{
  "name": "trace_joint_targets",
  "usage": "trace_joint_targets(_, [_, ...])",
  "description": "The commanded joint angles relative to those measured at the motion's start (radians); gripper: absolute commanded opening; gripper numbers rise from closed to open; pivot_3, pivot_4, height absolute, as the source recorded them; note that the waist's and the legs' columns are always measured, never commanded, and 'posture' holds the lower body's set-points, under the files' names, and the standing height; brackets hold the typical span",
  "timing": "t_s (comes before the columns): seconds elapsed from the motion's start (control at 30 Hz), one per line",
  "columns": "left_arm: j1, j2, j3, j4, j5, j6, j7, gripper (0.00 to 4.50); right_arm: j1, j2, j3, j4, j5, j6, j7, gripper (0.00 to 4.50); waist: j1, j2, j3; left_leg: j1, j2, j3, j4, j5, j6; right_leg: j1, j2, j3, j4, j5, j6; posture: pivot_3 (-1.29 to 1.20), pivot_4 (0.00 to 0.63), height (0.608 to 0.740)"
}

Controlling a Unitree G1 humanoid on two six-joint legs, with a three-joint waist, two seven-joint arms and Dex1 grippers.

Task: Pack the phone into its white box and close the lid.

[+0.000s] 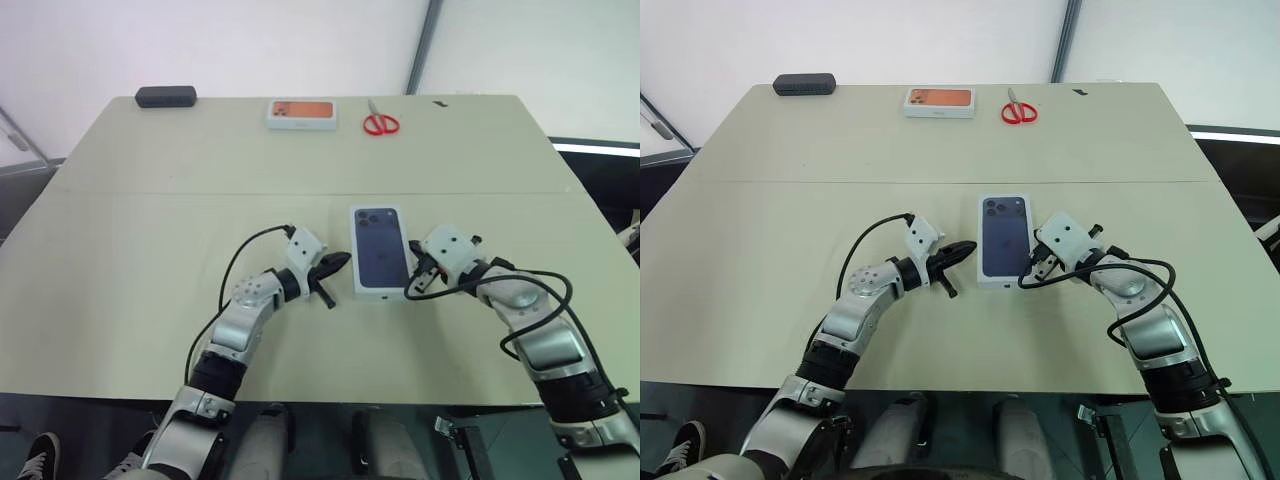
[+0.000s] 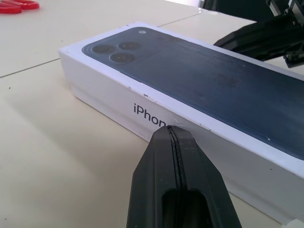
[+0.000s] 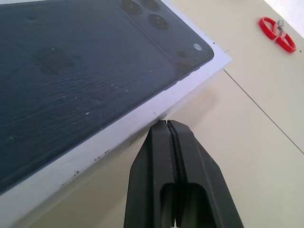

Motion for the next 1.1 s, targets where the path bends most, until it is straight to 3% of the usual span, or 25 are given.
trace_joint_targets(0.03, [0.0, -0.008, -0.022, -0.029, -0.008, -0.016, -0.016, 0.0, 0.017, 0.004, 0.012, -0.022, -0.013, -0.006, 0.015, 0.03, 0.0, 0.0, 0.0, 0.0, 0.0, 0.0, 0.0, 0.0, 0.0, 0.0, 0.0, 0.0, 0.0, 0.0, 0.0, 0.0, 0.15, 0.74])
trace_joint_targets(0.5, [-0.011, -0.022, -0.006, -0.039, -0.028, -0.022, -0.014, 0.0, -0.018, 0.018, 0.029, 0.01, -0.061, -0.005, 0.023, 0.03, -0.002, 0.0, 0.0, 0.0, 0.0, 0.0, 0.0, 0.0, 0.0, 0.0, 0.0, 0.0, 0.0, 0.0, 0.0, 0.0, 0.15, 0.74])
trace_joint_targets(1.1, [-0.007, -0.03, 0.013, -0.099, -0.054, 0.025, 0.015, 0.0, -0.144, -0.05, 0.041, 0.113, -0.134, -0.013, 0.086, 0.03, -0.001, 0.0, 0.0, 0.0, 0.0, 0.0, 0.0, 0.0, 0.0, 0.0, 0.0, 0.0, 0.001, 0.0, 0.0, 0.0, 0.15, 0.74])
